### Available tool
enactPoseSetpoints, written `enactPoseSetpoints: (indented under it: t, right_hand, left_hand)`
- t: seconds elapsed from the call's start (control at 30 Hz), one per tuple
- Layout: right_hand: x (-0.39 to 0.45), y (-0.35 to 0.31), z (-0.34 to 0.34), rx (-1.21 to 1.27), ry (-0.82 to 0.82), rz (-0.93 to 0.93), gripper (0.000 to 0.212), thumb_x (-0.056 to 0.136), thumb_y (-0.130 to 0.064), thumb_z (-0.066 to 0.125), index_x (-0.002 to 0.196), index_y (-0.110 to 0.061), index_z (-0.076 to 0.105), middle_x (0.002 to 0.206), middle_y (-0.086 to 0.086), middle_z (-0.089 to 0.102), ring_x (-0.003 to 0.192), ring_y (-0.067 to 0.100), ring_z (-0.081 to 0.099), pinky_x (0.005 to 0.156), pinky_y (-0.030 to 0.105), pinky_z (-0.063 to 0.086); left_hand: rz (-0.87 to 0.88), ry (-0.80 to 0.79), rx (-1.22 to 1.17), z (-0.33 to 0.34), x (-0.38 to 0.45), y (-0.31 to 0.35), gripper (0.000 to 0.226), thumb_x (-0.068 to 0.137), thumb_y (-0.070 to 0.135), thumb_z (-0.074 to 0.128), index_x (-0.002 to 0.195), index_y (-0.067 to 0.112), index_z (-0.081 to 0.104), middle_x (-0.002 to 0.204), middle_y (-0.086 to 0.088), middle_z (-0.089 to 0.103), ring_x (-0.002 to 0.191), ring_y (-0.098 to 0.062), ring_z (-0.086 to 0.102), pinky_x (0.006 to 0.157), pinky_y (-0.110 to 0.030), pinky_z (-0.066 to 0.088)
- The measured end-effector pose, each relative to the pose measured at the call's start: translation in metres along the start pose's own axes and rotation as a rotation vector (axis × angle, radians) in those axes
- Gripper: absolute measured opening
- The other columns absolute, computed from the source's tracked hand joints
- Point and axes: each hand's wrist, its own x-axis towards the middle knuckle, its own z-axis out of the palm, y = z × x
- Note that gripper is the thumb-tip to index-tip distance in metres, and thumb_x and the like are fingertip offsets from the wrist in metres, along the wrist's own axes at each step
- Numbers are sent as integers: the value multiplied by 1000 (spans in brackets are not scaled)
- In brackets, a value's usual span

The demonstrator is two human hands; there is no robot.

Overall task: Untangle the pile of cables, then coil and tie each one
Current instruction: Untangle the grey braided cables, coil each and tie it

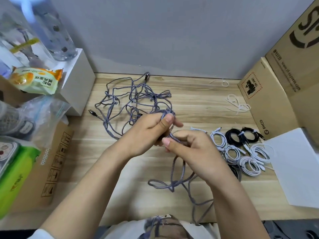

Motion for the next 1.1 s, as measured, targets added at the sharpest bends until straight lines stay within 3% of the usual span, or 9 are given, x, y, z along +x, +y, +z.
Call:
enactPoseSetpoints:
  t: [0.03, 0.1, 0.17, 0.3, 0.53, 0.67, 0.83, 0.97, 1.1]
  right_hand:
    - [-1, -1, -2, -73, 58, -44, 12, 77, -33, 68, 71, -24, 74, 70, -5, 72, 76, 4, 65, 78, 35, 51]
    - [-1, -5, -8, -186, 197, -111, 3, 71, -25, 72, 72, -28, 74, 63, -11, 69, 61, 1, 60, 63, 29, 48]
    - [-1, -7, -16, -271, 344, -132, 19, 67, -12, 72, 66, -30, 68, 47, -12, 54, 46, 4, 43, 51, 24, 36]
    - [4, -3, -26, -370, 553, -125, 28, 60, -7, 59, 58, -35, 60, 50, -19, 51, 49, 7, 44, 52, 25, 34]
    - [16, 15, -31, -497, 532, -146, 43, 70, -7, 69, 91, -42, 56, 56, -25, 52, 49, 10, 40, 55, 29, 39]
    - [16, 22, -19, -587, 354, -146, 41, 70, -10, 69, 92, -40, 54, 54, -19, 51, 51, 9, 40, 57, 32, 42]
    - [14, 21, -6, -728, 46, -127, 13, 78, -18, 67, 82, -28, 61, 51, -13, 39, 65, 12, 46, 67, 33, 44]
    - [10, 15, 0, -808, -57, -167, 8, 81, -17, 59, 81, -25, 57, 63, -7, 49, 78, 25, 57, 69, 35, 45]
    - [9, 20, -3, -885, -17, -188, 26, 72, -7, 55, 72, -30, 43, 65, -4, 52, 72, 28, 54, 60, 33, 37]
  left_hand:
    - [-2, -30, 31, -1, 1, 1, 46, 86, 52, 39, 72, 15, 62, 49, 7, 46, 46, -7, 41, 46, -14, 33]
    - [-23, -133, 111, -4, 0, 1, 52, 79, 63, 36, 57, 20, 55, 45, 3, 38, 42, -11, 33, 42, -16, 27]
    - [-104, -257, 117, -9, -2, 2, 52, 74, 64, 42, 60, 19, 63, 42, 3, 37, 38, -10, 33, 41, -15, 27]
    - [-207, -542, -1, -20, -9, 5, 29, 69, 48, 63, 60, 21, 68, 43, 5, 40, 38, -7, 36, 43, -14, 34]
    - [206, -921, -1128, -22, -9, 11, 35, 97, 34, 46, 65, 21, 54, 37, 4, 25, 33, -12, 23, 50, -22, 39]
    - [217, -676, -1597, -24, -1, 23, 33, 95, 29, 48, 75, 7, 63, 40, 8, 23, 35, -9, 19, 52, -28, 34]
    - [150, -209, -1864, -20, 9, 23, 33, 96, 29, 47, 90, -2, 55, 52, -8, 40, 49, -17, 35, 65, -32, 42]
    - [97, 279, -1331, -5, 20, 17, 28, 94, 29, 40, 100, 5, 54, 55, 4, 44, 49, -9, 44, 67, -24, 51]
    - [77, 420, -717, 10, 21, 5, 25, 100, 25, 33, 101, 9, 52, 52, 8, 47, 47, -8, 43, 59, -21, 42]
